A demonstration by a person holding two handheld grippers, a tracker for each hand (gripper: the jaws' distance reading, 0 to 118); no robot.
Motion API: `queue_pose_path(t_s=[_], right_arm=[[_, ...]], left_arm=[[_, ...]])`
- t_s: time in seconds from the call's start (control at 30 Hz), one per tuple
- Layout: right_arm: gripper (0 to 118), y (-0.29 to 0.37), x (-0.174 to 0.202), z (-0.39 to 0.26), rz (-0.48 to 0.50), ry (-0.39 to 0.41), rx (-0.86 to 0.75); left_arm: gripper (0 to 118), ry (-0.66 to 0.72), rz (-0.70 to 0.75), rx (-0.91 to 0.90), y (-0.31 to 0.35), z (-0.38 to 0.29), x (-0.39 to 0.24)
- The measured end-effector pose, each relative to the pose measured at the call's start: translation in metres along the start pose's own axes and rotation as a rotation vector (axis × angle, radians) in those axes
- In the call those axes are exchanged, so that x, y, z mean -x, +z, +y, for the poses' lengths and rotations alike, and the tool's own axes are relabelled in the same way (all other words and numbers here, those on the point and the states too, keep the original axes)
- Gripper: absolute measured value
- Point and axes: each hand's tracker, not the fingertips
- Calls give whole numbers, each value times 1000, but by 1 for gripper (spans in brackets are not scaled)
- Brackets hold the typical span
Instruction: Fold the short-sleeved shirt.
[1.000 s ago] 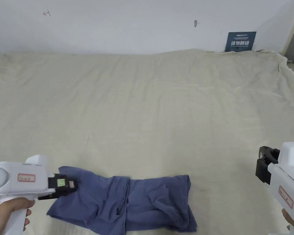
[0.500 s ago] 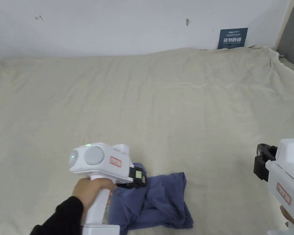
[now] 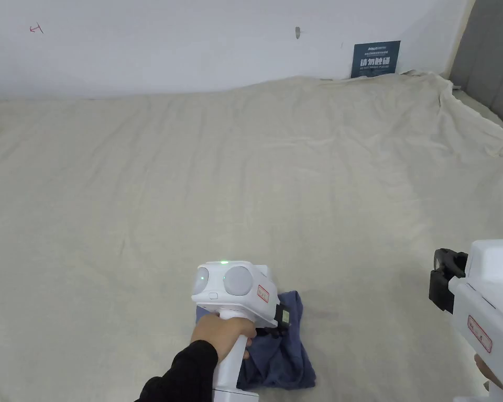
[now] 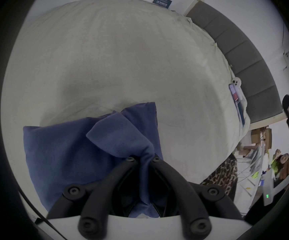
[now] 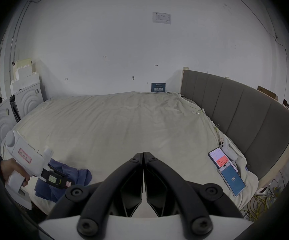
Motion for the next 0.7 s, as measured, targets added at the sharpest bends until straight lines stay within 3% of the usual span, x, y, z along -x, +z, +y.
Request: queue_pose_path(t_s=[0.03, 0.1, 0.17, 0.23, 0.27, 0.5, 0.63, 0.7], right_arm=[[0, 1, 1, 0, 0, -1, 1], [0, 1, 1, 1, -1, -2, 0], [0, 1, 2, 2, 1, 0, 0], [0, 2, 2, 4, 4, 3, -4], [0, 3, 2, 5, 4, 3, -6], [0, 6, 4, 11, 5, 11, -23], [0, 5, 4, 11, 9, 13, -27], [0, 4, 4, 11, 12, 13, -27]], left_arm=[[34, -5, 0, -5, 1, 0, -2], [76, -29, -44, -23, 10, -1, -8], [88, -30, -104, -64, 20, -3, -11], [114, -30, -115, -131, 38, -6, -14], [118, -28, -115, -171, 47, -7, -14], [118, 14, -85, -396, 103, -24, 24], [118, -34, 96, -440, 103, -38, 42], [98, -60, 177, -498, 98, -48, 46]])
